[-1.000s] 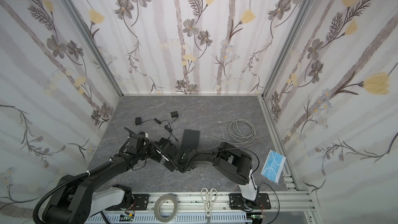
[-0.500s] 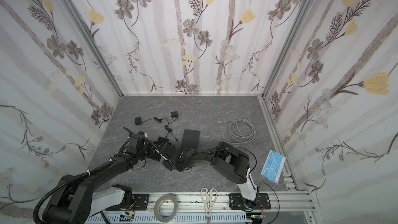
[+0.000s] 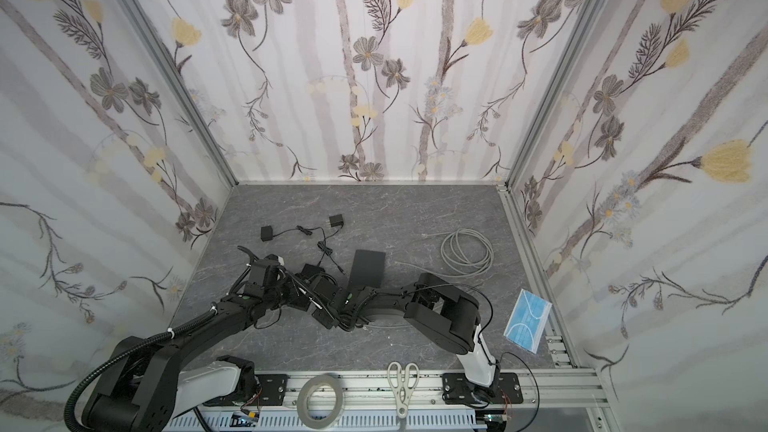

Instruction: Insert the plug into the switch port

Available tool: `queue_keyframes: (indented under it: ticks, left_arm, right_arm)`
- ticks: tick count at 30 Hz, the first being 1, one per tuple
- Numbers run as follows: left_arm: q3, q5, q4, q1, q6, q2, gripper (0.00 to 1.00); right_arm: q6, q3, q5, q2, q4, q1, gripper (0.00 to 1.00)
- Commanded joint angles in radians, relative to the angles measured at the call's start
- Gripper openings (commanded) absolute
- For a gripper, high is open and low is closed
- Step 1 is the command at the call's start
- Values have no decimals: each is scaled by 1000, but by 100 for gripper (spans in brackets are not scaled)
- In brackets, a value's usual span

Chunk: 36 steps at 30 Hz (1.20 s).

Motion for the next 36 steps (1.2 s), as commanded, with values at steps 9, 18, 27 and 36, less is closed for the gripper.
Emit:
queue_keyframes:
  ticks: [9, 18, 27, 36]
  left_arm:
    - [0, 51, 41, -3, -2, -2, 80]
    - [1, 52, 42, -2, -2, 1, 80]
    - [1, 81, 61, -2, 0, 19, 80]
    - [1, 86, 62, -2, 0, 23, 80]
  right_arm:
    - [-18, 10, 6, 18, -11, 11, 3]
    - [-17, 11, 4, 17, 5, 14, 3]
    - [-19, 50, -39, 32, 29, 14, 3]
    - [-37, 37, -108, 28, 67, 17, 4]
